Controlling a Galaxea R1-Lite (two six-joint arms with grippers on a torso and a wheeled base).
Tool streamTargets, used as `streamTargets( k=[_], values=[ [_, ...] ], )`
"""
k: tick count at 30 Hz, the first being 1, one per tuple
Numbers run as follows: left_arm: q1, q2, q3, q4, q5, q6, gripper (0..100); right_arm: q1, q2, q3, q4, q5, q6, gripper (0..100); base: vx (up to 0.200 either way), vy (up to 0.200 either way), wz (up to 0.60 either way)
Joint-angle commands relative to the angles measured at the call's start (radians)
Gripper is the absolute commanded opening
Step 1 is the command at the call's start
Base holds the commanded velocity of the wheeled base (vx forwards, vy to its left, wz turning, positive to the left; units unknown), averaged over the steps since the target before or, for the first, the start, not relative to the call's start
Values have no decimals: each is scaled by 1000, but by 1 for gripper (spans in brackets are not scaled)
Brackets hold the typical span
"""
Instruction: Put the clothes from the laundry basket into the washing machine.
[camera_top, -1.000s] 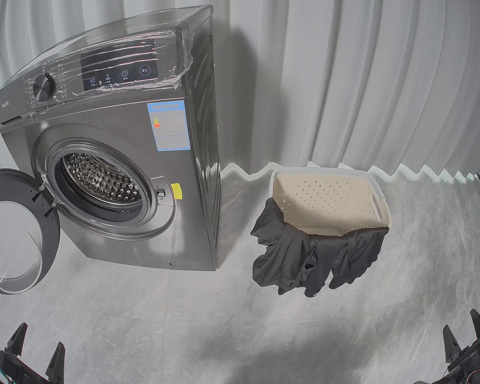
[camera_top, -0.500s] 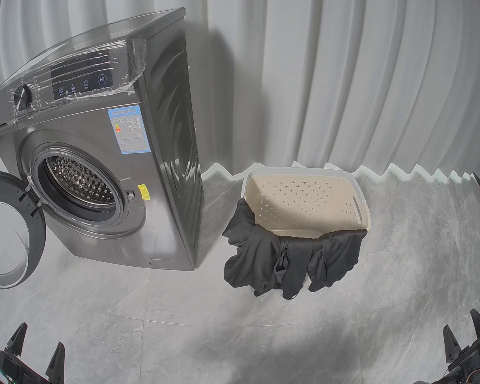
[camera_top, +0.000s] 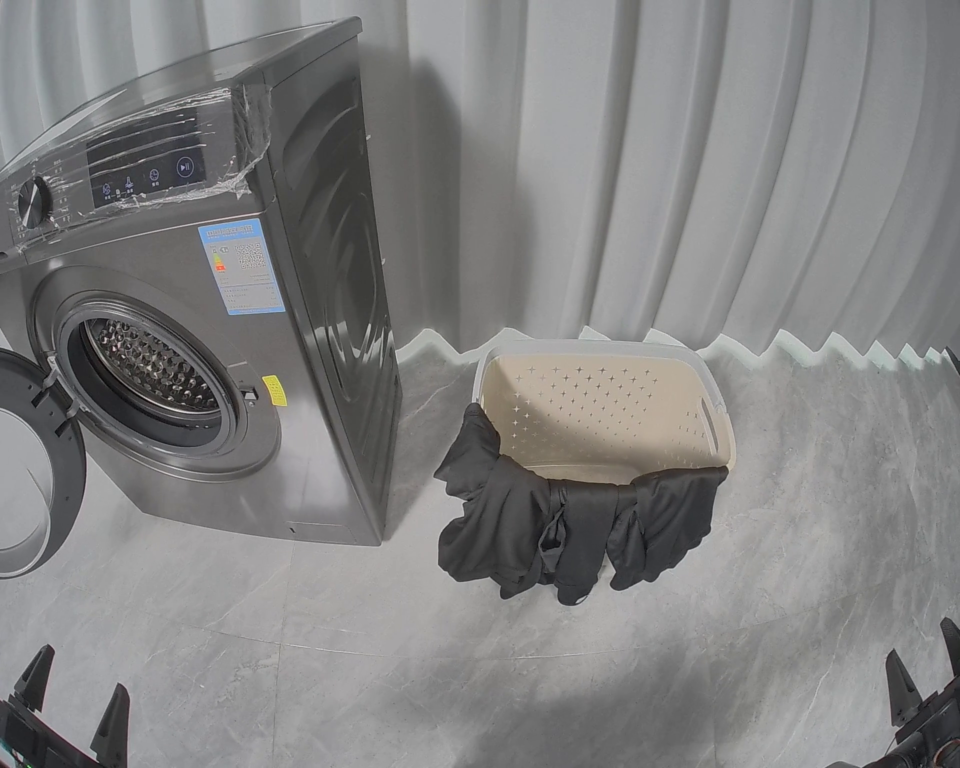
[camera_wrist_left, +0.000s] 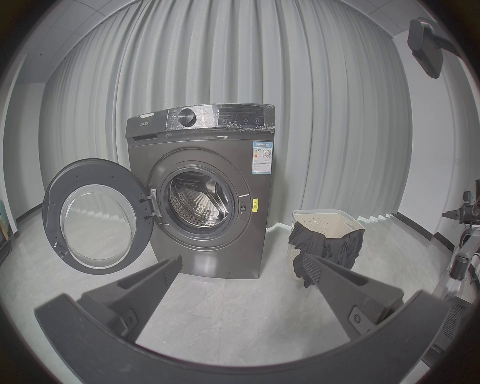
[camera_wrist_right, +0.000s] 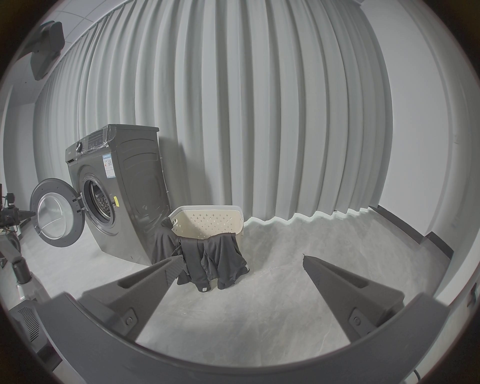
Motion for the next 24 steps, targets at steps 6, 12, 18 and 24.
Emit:
streamTargets(
  k=[6, 12, 18, 24],
  values=[
    [0, -16, 16, 0, 0, 1, 100, 2, -10, 4, 0, -3, 0, 100, 0, -100, 0],
    [0, -16, 16, 0, 0, 4, 100, 1, -10, 4, 0, -3, 3, 100, 0, 0, 0],
    [0, -16, 16, 0, 0, 2, 100, -1, -10, 15, -23, -10, 6, 100, 0, 0, 0],
    [0, -16, 16, 0, 0, 2, 100, -1, -15, -61, -85, 1, -2, 100, 0, 0, 0]
  ],
)
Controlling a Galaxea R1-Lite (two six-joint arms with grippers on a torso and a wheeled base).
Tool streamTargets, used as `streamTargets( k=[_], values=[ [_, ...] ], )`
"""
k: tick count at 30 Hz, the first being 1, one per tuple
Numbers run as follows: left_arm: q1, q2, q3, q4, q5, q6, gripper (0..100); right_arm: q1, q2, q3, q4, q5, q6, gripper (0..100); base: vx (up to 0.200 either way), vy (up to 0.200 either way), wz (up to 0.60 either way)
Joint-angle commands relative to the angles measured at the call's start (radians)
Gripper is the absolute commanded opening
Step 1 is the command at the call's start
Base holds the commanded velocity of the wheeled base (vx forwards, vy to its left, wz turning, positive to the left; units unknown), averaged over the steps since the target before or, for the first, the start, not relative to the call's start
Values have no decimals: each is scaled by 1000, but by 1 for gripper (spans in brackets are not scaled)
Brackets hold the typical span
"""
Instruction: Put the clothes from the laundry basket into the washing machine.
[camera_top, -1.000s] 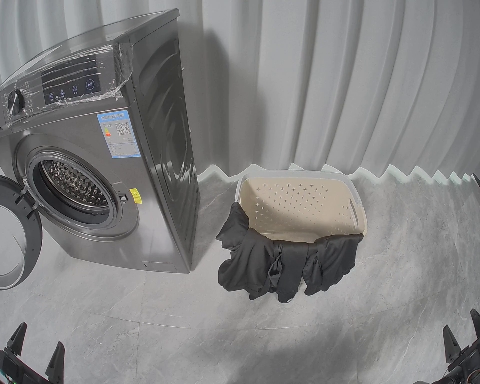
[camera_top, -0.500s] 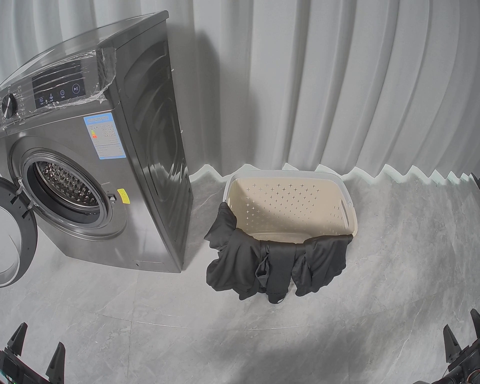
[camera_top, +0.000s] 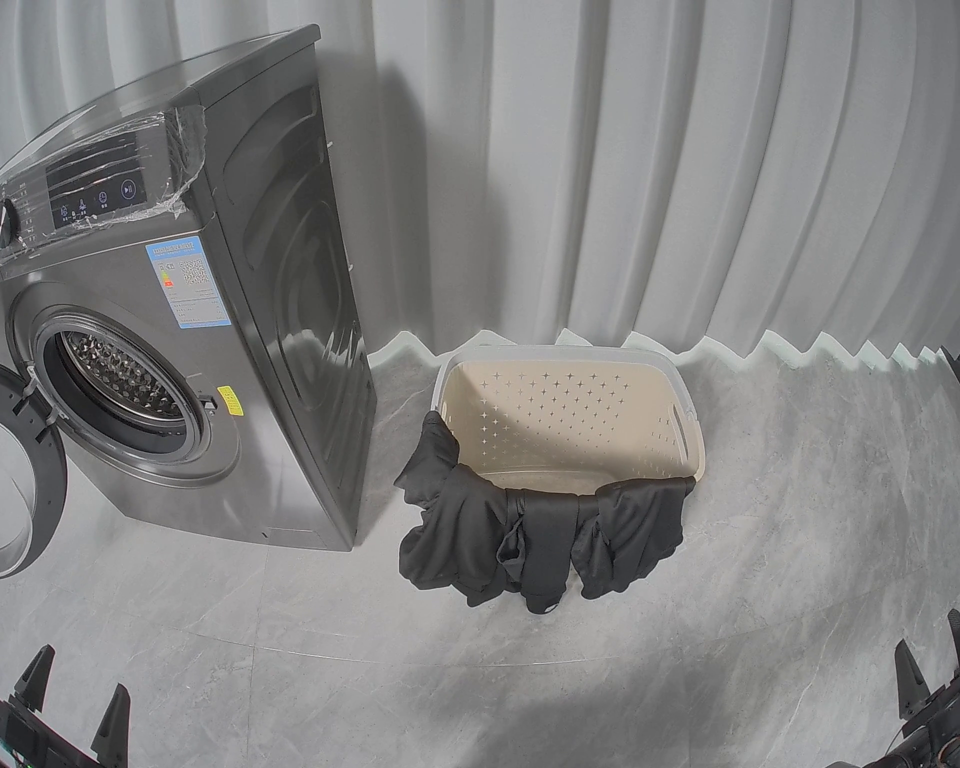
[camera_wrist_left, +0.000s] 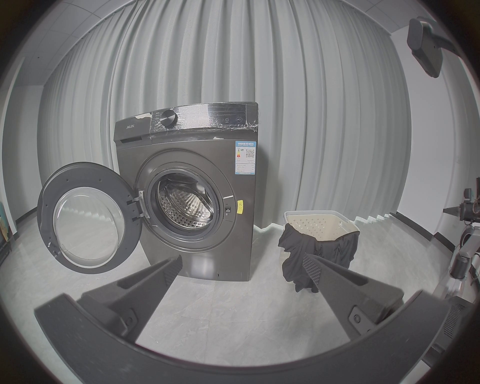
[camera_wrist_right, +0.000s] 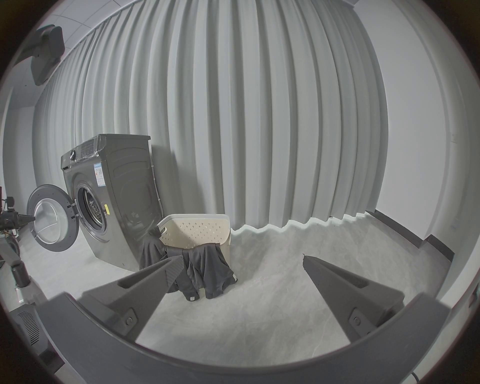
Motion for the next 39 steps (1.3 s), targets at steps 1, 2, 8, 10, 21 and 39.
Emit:
streamTargets(
  k=[1, 2, 8, 10, 21, 39],
  values=[
    [0, -16, 16, 0, 0, -1, 100, 1, -10, -120, -35, 10, -6, 100, 0, 0, 0],
    [0, -16, 16, 0, 0, 1, 100, 1, -4, -143, -31, 12, -6, 100, 0, 0, 0],
    [0, -16, 16, 0, 0, -1, 100, 15, 133, -312, 150, 91, -6, 100, 67, 0, 0],
    [0, -16, 16, 0, 0, 1, 100, 17, 180, -306, 167, 127, -5, 100, 200, 0, 0],
    [0, -16, 18, 0, 0, 4, 100, 14, 920, -283, -135, 269, 0, 100, 36, 0, 0],
    [0, -16, 16, 0, 0, 5, 100, 96, 1556, -286, -592, 260, 114, 100, 0, 0, 0]
  ],
)
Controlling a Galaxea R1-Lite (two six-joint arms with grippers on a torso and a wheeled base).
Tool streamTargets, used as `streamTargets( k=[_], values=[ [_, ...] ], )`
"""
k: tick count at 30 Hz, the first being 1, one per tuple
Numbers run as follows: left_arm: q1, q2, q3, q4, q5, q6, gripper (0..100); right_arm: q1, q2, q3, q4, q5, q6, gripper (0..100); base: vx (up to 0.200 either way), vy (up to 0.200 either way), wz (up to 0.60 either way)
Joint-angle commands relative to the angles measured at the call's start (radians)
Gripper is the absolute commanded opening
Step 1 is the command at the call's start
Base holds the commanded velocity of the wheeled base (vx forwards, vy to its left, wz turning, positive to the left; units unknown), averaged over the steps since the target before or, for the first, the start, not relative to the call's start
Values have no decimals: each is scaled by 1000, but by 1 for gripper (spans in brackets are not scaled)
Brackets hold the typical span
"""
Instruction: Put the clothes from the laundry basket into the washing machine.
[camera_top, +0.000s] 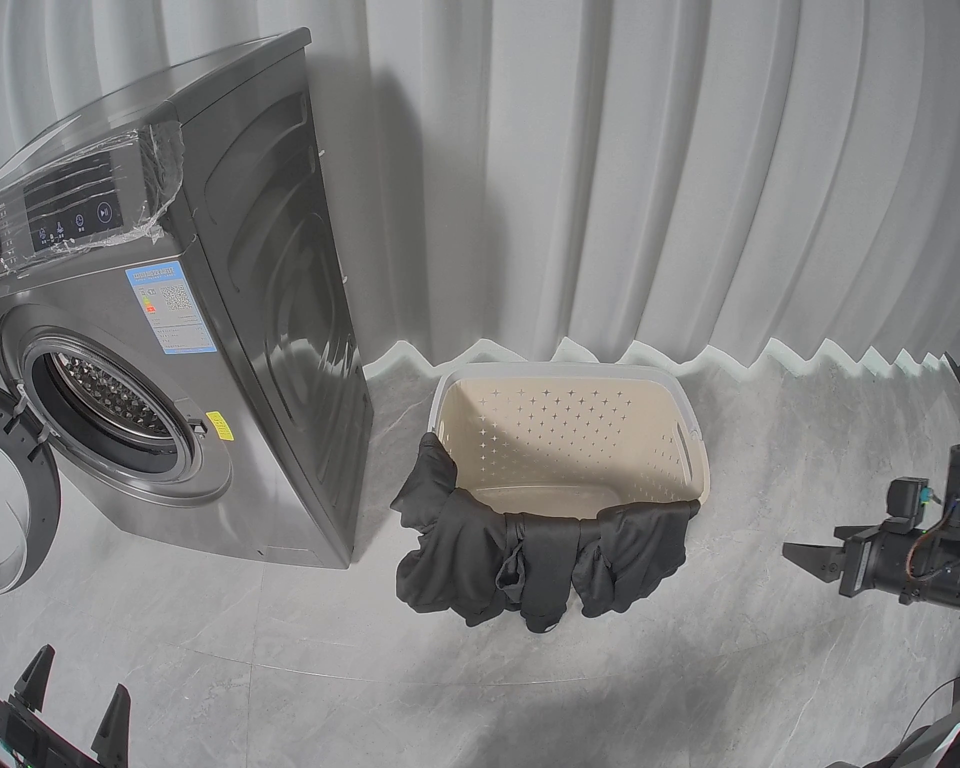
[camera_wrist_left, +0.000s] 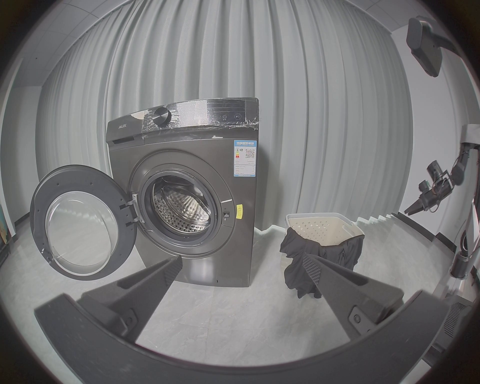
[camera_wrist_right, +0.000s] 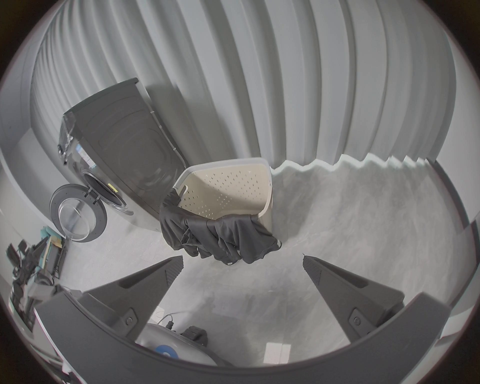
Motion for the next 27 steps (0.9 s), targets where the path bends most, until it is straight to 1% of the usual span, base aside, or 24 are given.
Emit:
streamTargets(
  k=[1, 3, 6, 8, 9, 10, 11, 14, 18, 22, 27],
  values=[
    [0, -16, 16, 0, 0, 2, 100, 46, 309, -16, -128, 5, 98, 100, 0, 0, 0],
    [0, -16, 18, 0, 0, 2, 100, 58, 349, -27, -141, 2, 123, 100, 0, 0, 0],
    [0, -16, 16, 0, 0, 2, 100, 67, 392, -27, -150, -1, 115, 100, 0, 0, 0],
    [0, -16, 16, 0, 0, 2, 100, 89, 409, -29, -160, -9, 112, 100, 0, 0, 0],
    [0, -16, 16, 0, 0, 2, 100, 101, 412, -32, -165, -26, 112, 100, 0, 0, 0],
    [0, -16, 16, 0, 0, 2, 100, 116, 418, -33, -171, -52, 112, 100, 0, 0, 0],
    [0, -16, 16, 0, 0, 2, 100, 124, 426, -36, -176, -66, 113, 100, 0, 0, 0],
    [0, -16, 16, 0, 0, 2, 100, 139, 466, -47, -190, -90, 115, 100, 0, 0, 0],
    [0, -16, 16, 0, 0, 2, 100, 144, 500, -52, -220, -92, 113, 100, 0, 0, 0],
    [0, -16, 16, 0, 0, 2, 100, 139, 573, -53, -282, -92, 116, 100, 0, 0, 0],
    [0, -16, 16, 0, 0, 2, 100, 139, 674, -49, -407, -93, 119, 100, 0, 0, 0]
  ],
)
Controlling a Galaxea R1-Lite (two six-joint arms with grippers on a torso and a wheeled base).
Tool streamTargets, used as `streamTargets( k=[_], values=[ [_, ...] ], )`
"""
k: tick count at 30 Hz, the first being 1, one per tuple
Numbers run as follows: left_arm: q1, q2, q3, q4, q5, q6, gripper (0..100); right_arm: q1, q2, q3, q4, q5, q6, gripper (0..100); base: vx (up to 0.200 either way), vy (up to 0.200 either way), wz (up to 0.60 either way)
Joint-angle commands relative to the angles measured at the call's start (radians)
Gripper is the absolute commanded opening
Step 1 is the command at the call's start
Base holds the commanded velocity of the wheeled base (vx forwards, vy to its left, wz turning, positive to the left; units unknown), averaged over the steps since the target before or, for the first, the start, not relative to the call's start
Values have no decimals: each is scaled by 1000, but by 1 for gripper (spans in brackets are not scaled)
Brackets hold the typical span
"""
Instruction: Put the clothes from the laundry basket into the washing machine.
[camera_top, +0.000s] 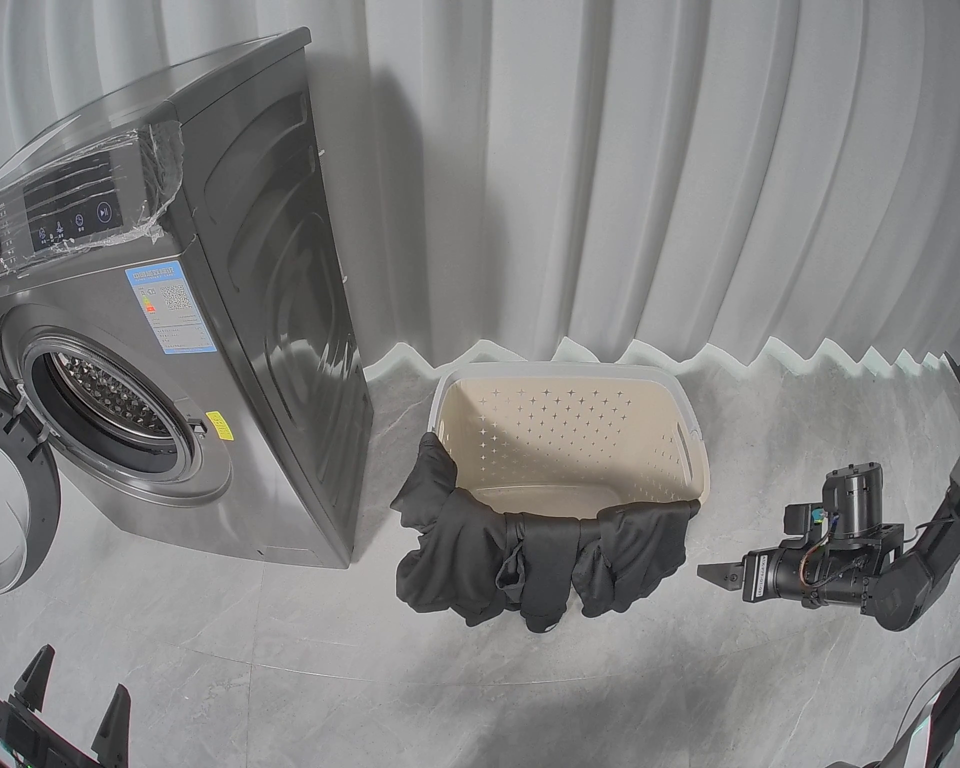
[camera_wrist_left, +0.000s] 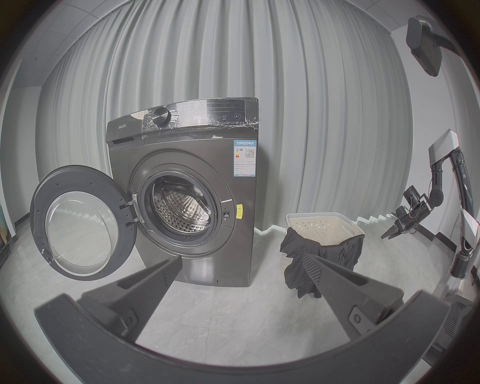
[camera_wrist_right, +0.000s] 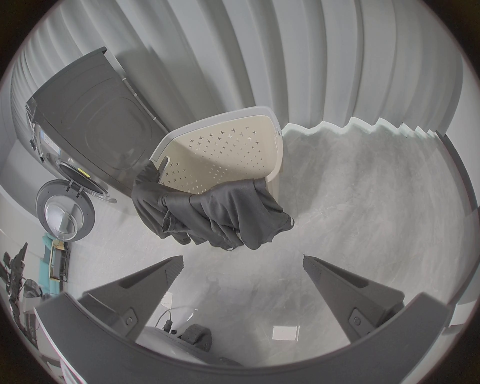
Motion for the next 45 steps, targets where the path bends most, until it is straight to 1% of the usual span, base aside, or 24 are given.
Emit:
streamTargets(
  k=[1, 5, 13, 17, 19, 22, 25, 28, 31, 34, 39, 45],
  values=[
    [0, -16, 16, 0, 0, -1, 100, 1, 127, 4, -85, 0, 2, 100, 0, 0, 0],
    [0, -16, 16, 0, 0, -1, 100, 4, 192, 20, -155, -2, -7, 100, 0, 0, 0],
    [0, -16, 16, 0, 0, -1, 100, 7, 241, -3, -163, -2, -7, 100, 0, 0, 0],
    [0, -16, 16, 0, 0, -1, 100, 10, 269, -40, -163, -2, -5, 100, 0, 0, 0],
    [0, -16, 16, 0, 0, -1, 100, 12, 285, -61, -165, -6, -5, 100, 0, 0, 0],
    [0, -16, 16, 0, 0, -1, 100, 15, 310, -71, -165, -35, -4, 100, 0, 0, 0],
    [0, -16, 16, 0, 0, -1, 100, 24, 321, -72, -165, -37, -4, 100, 0, 0, 0],
    [0, -16, 16, 0, 0, -2, 100, 26, 331, -71, -186, -38, -2, 100, 133, 0, 0],
    [0, -16, 16, 0, 0, -5, 100, 27, 359, -48, -266, -37, -10, 100, 200, 0, 0],
    [0, -16, 16, 0, 0, -4, 100, 27, 370, -20, -303, -35, -16, 100, 133, 0, 0],
    [0, -16, 16, 0, 0, -4, 100, 44, 371, 20, -307, -31, -33, 100, 0, 0, 0],
    [0, -16, 16, 0, 0, -4, 100, 55, 371, 4, -338, -29, -33, 100, 0, 0, 0]
  ],
)
